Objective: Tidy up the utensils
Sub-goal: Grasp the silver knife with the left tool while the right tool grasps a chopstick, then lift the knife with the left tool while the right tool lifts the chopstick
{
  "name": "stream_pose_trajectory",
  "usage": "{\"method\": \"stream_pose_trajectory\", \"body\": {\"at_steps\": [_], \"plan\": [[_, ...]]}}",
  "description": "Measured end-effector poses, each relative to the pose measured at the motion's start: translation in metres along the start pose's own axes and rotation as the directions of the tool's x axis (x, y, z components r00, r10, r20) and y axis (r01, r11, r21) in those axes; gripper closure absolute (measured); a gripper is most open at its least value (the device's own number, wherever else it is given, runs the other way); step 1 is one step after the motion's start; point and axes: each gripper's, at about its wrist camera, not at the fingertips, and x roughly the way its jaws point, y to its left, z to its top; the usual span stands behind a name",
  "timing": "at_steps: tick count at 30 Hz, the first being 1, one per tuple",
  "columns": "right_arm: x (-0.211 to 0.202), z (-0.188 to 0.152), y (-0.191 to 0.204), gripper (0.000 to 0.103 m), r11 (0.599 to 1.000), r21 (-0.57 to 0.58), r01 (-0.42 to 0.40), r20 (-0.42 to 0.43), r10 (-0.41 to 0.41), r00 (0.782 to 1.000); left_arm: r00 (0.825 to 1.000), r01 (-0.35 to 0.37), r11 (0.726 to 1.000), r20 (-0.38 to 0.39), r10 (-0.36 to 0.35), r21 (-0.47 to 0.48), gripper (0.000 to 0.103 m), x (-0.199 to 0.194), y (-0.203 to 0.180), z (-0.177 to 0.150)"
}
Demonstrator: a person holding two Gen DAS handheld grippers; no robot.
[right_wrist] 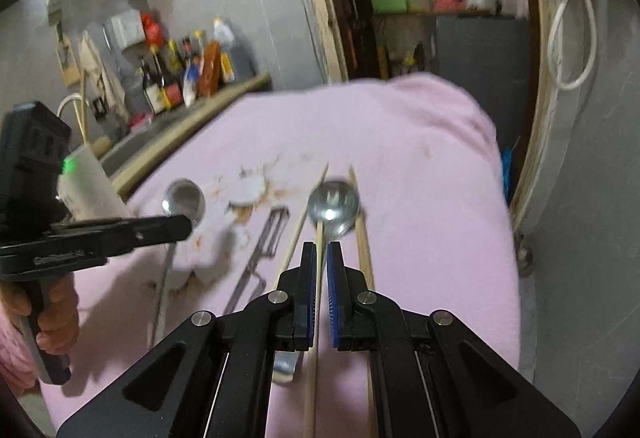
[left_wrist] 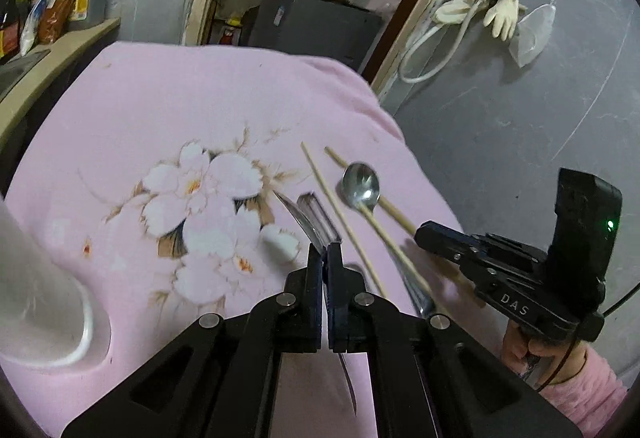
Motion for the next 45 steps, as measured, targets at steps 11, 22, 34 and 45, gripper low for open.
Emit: {"method": "stream_pose_trajectory", "body": {"at_steps": [11,22,34,45], "plan": [[0.025,-0.002,0.012,0.097,0.997,-0.072,0.012,-0.135,-0.022,0.991,0.999,0.02,0.999,-0.03,-0.021,-0.042,0.103,-0.003,0.014,-0.007],[0.047,0.014,0.024,0.096,0.987,-0.159,0.019,-0.194,-0.05,0.98,0.999,0.033,0.997,-0.029,-0.035,-0.065,0.103,-0.007,0.022,-0.007],[0.003,-0.009,0.001,0.1,0.997,-0.056,0.048,-0.108,-0.054,0.993,0.999,0.046,0.997,-0.023,-0.048,-0.058,0.103,-0.009,0.019,-0.008],[-0.052,-0.028,0.028,0.1,0.984,-0.108,0.143,0.183,-0.122,0.976,0.988,-0.02,0.999,0.153,0.014,0.033,0.103,-0.036,-0.003,-0.014]]}}
